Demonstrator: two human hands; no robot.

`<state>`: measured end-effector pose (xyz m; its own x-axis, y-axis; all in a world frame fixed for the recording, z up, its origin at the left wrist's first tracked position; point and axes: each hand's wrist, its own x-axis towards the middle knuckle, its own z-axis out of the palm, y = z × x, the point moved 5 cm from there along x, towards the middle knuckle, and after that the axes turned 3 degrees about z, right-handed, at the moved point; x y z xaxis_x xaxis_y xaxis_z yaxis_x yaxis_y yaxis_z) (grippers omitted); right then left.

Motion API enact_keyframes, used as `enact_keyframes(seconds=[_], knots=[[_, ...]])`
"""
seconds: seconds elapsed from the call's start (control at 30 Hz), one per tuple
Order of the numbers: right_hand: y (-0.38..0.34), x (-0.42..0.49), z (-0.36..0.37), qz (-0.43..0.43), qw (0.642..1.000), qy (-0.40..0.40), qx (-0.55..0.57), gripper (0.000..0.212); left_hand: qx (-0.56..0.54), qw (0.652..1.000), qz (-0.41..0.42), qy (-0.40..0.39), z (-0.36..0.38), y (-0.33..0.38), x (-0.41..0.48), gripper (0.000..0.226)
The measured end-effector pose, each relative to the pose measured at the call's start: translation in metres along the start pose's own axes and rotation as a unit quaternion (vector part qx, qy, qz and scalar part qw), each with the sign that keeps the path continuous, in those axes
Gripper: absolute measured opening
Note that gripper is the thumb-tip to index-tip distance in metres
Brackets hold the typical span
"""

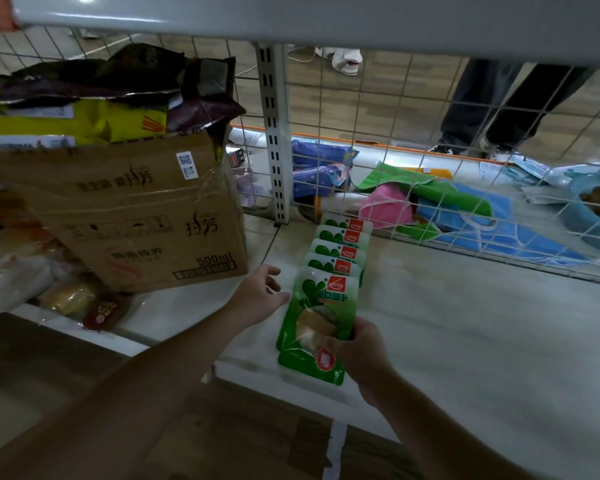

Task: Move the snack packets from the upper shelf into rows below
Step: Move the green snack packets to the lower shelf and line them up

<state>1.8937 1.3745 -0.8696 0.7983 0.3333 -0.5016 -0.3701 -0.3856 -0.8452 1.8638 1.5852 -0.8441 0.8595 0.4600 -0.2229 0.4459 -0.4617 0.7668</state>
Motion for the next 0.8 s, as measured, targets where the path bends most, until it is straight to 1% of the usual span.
enact_keyframes(seconds=[0.07, 0.13, 0.2, 0.3, 0.4, 0.53, 0.8], knots=[[0.003, -0.001, 0.008, -0.001, 1.0, 0.01, -0.011, 0.031, 0.001, 1.0, 0.001, -0.004, -0.002, -0.001, 0.0, 0.052], [0.005, -0.003, 0.011, -0.021, 0.999, 0.022, -0.043, 0.03, 0.0, 1.0, 0.0, -0.005, -0.004, -0.003, 0.0, 0.052], [0.005, -0.008, 0.011, -0.058, 0.99, 0.044, -0.12, 0.031, -0.002, 1.0, -0.004, -0.005, -0.006, -0.006, 0.0, 0.052], [0.006, -0.013, 0.003, -0.091, 0.968, 0.096, -0.214, 0.043, -0.005, 1.0, -0.007, -0.007, -0.007, -0.008, -0.001, 0.051], [0.011, -0.013, -0.004, -0.085, 0.958, 0.117, -0.247, 0.049, -0.004, 1.0, -0.009, -0.011, -0.006, -0.008, -0.002, 0.051], [0.014, -0.009, -0.003, -0.086, 0.946, 0.104, -0.295, 0.051, 0.0, 1.0, -0.01, -0.018, -0.005, -0.008, -0.002, 0.053], [0.016, -0.012, 0.003, -0.094, 0.943, 0.104, -0.301, 0.048, 0.015, 1.0, -0.006, -0.018, -0.002, -0.005, -0.001, 0.054]])
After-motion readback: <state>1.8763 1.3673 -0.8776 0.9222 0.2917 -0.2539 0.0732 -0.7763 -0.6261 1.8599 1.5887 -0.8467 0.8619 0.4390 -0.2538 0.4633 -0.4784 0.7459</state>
